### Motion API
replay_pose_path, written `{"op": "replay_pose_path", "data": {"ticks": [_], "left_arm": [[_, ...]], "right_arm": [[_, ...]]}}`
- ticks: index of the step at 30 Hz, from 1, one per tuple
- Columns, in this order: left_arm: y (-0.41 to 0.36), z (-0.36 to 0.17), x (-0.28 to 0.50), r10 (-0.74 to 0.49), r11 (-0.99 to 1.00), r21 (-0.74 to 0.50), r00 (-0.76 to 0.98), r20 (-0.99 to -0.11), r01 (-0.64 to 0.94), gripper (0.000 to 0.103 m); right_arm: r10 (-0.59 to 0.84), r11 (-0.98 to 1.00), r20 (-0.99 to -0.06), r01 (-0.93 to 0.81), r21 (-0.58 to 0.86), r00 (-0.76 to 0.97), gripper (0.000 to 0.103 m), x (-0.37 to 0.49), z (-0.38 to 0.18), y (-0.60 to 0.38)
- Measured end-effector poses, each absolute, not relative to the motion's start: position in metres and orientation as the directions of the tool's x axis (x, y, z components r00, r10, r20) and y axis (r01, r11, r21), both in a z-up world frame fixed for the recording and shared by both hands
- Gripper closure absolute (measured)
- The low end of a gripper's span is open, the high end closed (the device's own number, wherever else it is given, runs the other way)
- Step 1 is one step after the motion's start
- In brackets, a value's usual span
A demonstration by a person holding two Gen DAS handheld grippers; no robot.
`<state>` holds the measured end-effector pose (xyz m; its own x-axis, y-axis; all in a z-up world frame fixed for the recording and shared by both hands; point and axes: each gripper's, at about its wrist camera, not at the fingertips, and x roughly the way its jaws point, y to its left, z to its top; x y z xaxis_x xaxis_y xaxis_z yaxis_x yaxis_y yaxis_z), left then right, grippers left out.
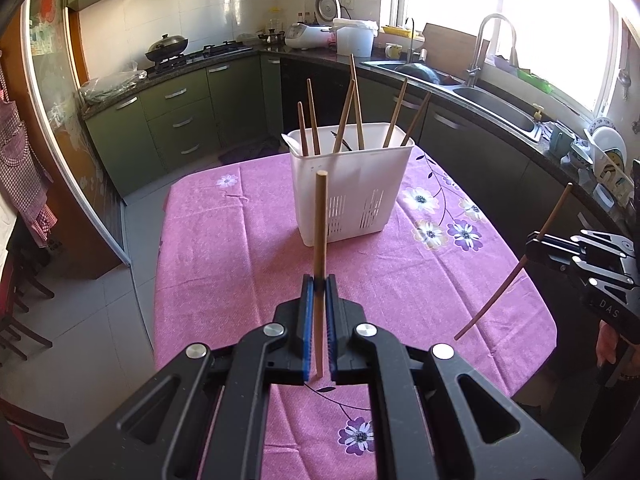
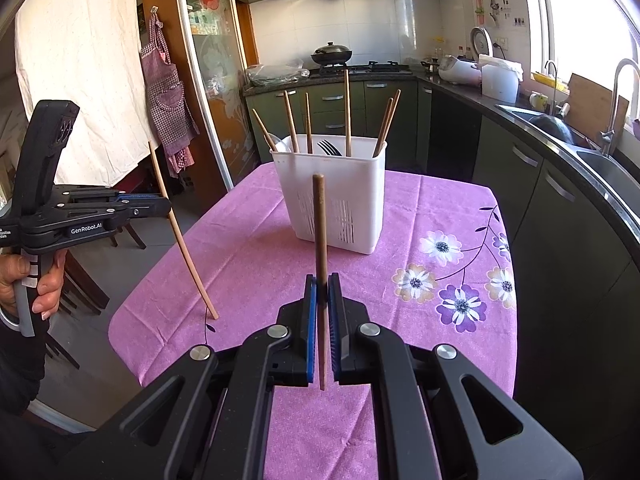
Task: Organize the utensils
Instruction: 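Carry both chopsticks over the white holder and lower them in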
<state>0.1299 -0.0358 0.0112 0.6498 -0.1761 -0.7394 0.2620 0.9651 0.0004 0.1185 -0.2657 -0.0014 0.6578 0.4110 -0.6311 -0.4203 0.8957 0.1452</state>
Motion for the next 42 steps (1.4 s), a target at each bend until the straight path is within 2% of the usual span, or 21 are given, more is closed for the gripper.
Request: {"op": "replay_pose_path", "data": {"ticks": [7,13,22,29,34,42], "left_arm": [[-0.046,0.029,0.139,-0.195,0.957,0.007,0.658,-0.727,0.291,0.097],[-0.068,0.065,0.149,-0.237,0.937,0.018,0.675,-0.699,0.348,0.097],[-0.103,0.14,0.172,-0.302,0.917,0.048,0.769,-0.563,0.395,0.097],[-0.123,0.163,0.205,-0.286,0.926,0.084,0.831,-0.477,0.367,0.097],[-0.128,0.15,0.237,-0.237,0.942,0.097,0.842,-0.484,0.321,0.097],[-0.122,0.109,0.261,-0.187,0.95,0.11,0.817,-0.546,0.291,0.097]], "right_arm": [[0.419,0.889,-0.601,-0.441,0.12,0.68,0.096,0.131,0.031,-0.26],[0.438,0.882,-0.559,-0.456,0.118,0.704,0.096,0.155,0.073,-0.259],[0.444,0.884,-0.495,-0.457,0.104,0.747,0.096,0.203,0.13,-0.251],[0.423,0.901,-0.423,-0.421,0.105,0.801,0.096,0.242,0.164,-0.252],[0.396,0.915,-0.428,-0.388,0.11,0.813,0.096,0.284,0.162,-0.247],[0.413,0.907,-0.52,-0.391,0.159,0.748,0.096,0.32,0.1,-0.232]]}}
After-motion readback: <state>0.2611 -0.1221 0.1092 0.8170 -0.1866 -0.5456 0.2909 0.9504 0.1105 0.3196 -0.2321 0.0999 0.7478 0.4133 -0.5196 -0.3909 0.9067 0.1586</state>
